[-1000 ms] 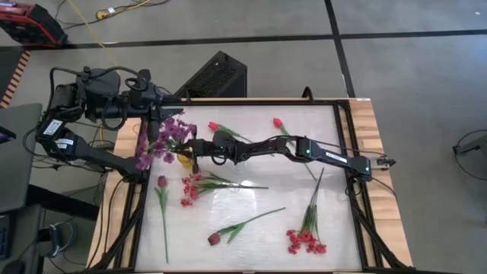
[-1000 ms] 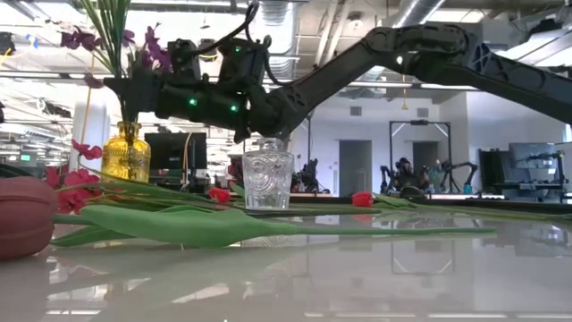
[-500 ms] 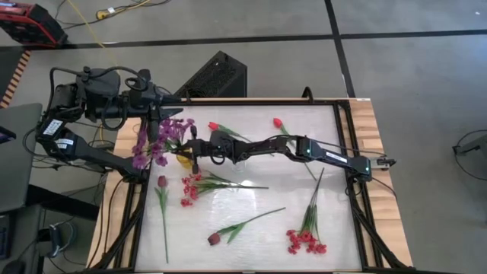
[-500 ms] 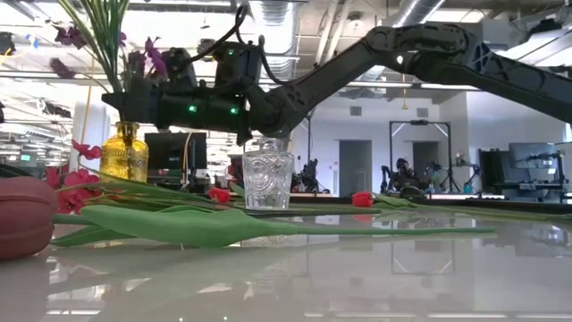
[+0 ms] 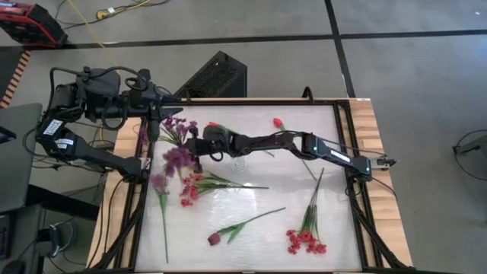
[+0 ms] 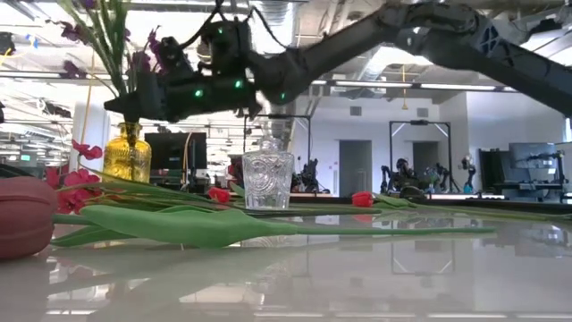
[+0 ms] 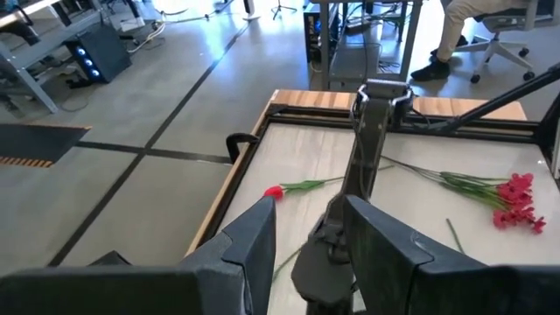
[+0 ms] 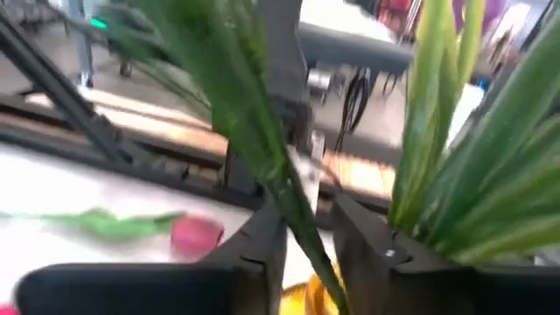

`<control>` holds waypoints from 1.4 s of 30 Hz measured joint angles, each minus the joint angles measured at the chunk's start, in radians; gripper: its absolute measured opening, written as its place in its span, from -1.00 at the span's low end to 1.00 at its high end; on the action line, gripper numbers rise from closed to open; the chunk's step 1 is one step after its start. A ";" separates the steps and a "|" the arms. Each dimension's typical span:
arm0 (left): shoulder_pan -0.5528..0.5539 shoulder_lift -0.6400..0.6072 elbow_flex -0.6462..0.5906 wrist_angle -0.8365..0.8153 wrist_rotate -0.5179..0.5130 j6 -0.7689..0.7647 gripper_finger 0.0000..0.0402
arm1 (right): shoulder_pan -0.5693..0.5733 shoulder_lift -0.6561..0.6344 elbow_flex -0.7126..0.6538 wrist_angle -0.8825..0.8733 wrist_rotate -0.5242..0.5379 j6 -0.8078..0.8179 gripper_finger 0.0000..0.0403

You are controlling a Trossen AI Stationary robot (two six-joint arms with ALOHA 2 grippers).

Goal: Sort flowers into vase by color
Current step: Put the violet flower into the yellow vase

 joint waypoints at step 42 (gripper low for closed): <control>0.000 -0.001 0.000 -0.086 0.020 -0.029 -0.39 | -0.155 -0.606 -0.276 -1.302 0.108 -0.027 0.18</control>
